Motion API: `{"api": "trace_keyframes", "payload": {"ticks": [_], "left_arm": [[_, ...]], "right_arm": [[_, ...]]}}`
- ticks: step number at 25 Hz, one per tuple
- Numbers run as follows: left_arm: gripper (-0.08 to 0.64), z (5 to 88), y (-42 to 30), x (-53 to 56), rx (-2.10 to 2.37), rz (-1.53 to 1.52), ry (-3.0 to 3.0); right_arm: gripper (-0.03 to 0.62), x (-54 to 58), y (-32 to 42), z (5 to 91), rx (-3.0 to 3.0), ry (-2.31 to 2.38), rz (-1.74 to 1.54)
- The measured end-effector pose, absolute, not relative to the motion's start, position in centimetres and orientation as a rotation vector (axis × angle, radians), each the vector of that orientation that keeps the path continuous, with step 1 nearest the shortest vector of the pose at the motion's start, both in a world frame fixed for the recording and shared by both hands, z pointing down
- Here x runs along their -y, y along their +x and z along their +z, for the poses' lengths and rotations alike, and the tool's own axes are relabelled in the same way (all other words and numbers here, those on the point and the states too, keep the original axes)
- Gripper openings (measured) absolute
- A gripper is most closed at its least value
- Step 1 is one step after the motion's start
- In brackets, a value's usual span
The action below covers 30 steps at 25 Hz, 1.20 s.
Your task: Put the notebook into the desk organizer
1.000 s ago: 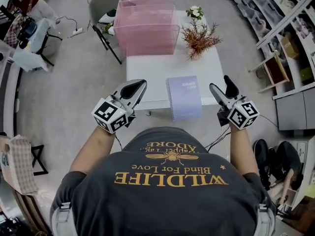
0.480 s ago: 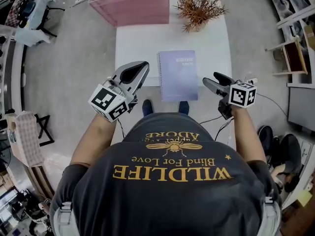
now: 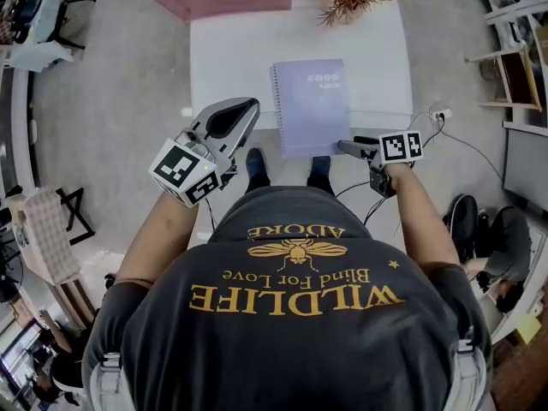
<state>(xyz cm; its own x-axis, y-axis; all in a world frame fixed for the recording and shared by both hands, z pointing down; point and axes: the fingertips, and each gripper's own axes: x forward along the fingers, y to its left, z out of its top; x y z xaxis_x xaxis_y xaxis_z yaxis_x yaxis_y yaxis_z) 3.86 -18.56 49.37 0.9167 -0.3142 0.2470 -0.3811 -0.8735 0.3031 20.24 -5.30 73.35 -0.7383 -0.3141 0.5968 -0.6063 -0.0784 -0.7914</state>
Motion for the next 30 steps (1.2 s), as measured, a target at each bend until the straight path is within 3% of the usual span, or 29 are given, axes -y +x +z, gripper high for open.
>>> {"api": "trace_keyframes", "payload": {"ticks": [8, 11, 13, 17, 19, 30], "left_arm": [[0.002, 50.2, 2.2, 18.2, 0.547, 0.303, 2.701], [0.002, 50.2, 1.6, 17.9, 0.558, 0.305, 2.702], [0.002, 50.0, 1.3, 17.8, 0.564, 0.301, 2.707], [0.002, 49.4, 0.8, 18.0, 0.571, 0.29, 2.71], [0.002, 49.1, 0.6, 18.2, 0.571, 0.274, 2.714], [0.002, 44.7, -2.0, 21.2, 0.554, 0.152, 2.8]], "right_arm": [[0.364, 8.0, 17.6, 75.4, 1.985, 0.963, 2.079], [0.331, 8.6, 16.7, 75.2, 1.989, 0.954, 2.088], [0.275, 8.6, 16.3, 75.0, 1.975, 0.948, 2.072], [0.088, 8.6, 15.9, 73.2, 1.969, 0.961, 2.039], [0.041, 8.8, 15.8, 71.7, 1.989, 0.98, 2.0], [0.029, 10.8, 16.2, 63.7, 2.103, 1.022, 1.549]]}}
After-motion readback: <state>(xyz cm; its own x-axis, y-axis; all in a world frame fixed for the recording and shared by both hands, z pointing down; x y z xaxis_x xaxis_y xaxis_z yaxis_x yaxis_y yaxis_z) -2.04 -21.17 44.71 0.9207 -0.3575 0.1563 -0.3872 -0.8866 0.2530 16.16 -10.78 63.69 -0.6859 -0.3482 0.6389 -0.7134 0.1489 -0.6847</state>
